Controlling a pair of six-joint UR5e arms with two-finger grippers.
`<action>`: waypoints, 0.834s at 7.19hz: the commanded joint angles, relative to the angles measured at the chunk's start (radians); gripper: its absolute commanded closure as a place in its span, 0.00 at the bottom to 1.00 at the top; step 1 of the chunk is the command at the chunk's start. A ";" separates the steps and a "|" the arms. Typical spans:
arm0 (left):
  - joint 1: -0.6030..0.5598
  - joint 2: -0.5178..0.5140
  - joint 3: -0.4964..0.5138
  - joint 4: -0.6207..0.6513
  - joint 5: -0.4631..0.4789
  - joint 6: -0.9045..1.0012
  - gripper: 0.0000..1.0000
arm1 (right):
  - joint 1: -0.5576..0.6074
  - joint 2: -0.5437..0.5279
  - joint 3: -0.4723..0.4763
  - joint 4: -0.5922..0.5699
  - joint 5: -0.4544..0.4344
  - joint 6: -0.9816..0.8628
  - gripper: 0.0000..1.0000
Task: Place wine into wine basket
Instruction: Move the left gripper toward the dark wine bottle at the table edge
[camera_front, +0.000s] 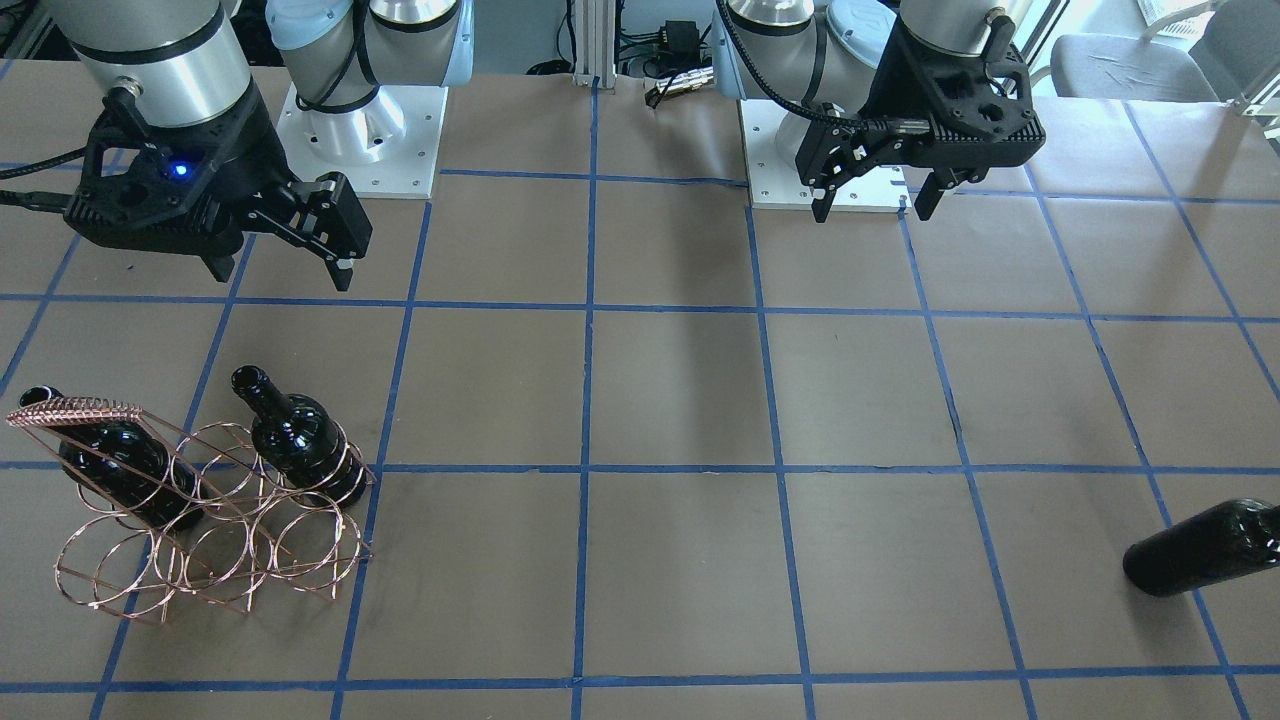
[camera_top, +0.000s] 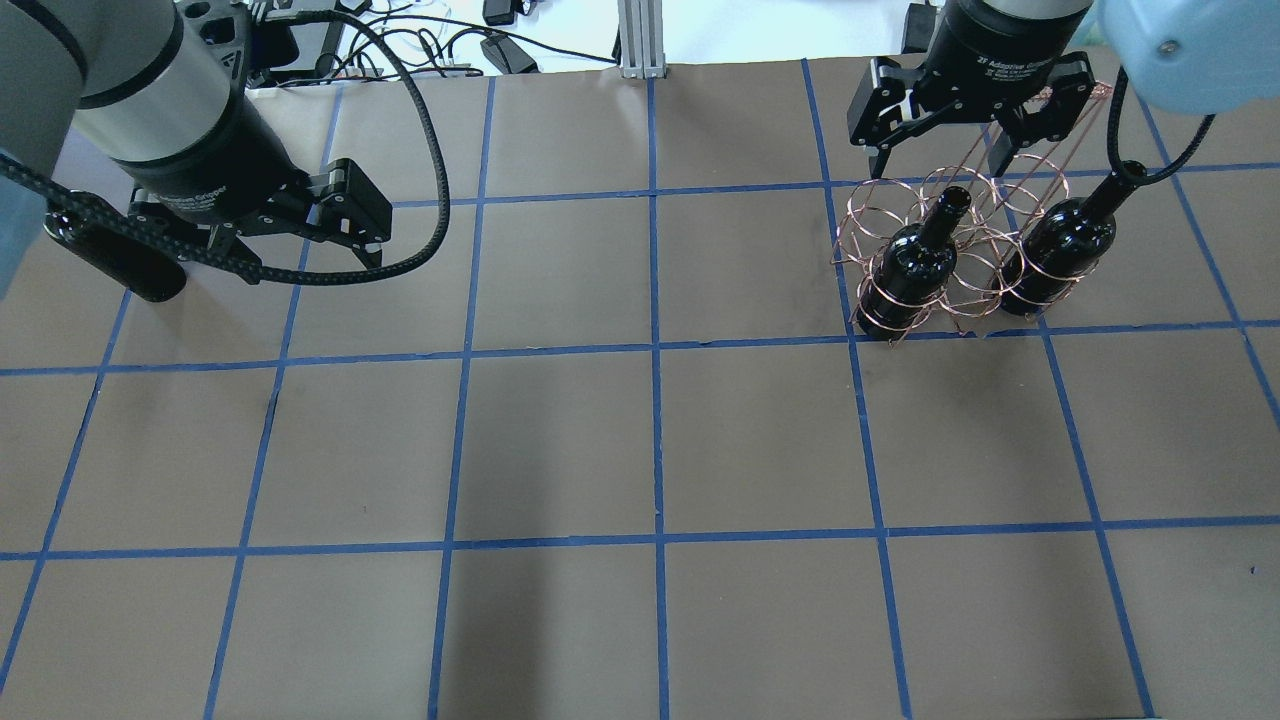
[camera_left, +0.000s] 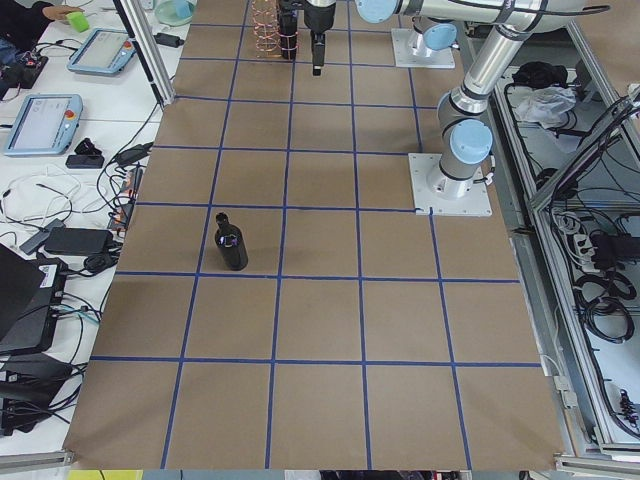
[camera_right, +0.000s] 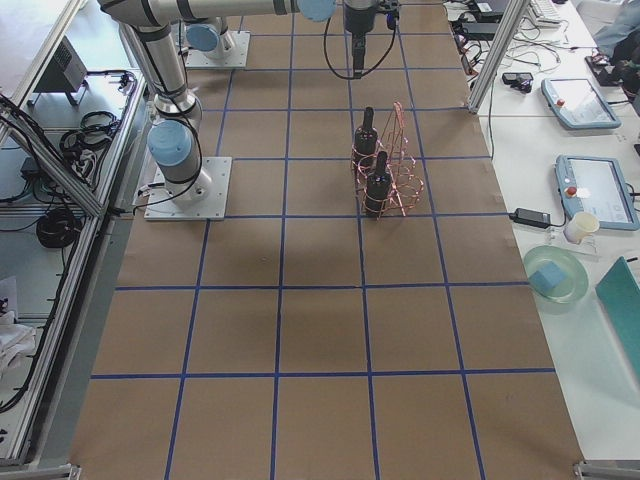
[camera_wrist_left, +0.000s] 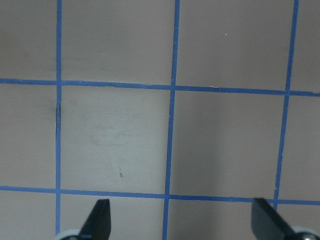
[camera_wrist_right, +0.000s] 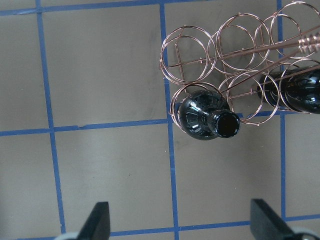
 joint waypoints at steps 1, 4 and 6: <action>0.002 0.002 0.000 -0.012 0.005 0.000 0.00 | 0.000 0.000 0.000 -0.002 0.001 0.000 0.00; 0.002 0.002 0.000 -0.012 0.006 0.002 0.00 | 0.000 0.000 0.000 0.000 -0.001 -0.003 0.00; 0.017 -0.001 0.002 -0.002 0.002 0.003 0.00 | 0.000 0.001 0.001 -0.005 0.004 -0.002 0.00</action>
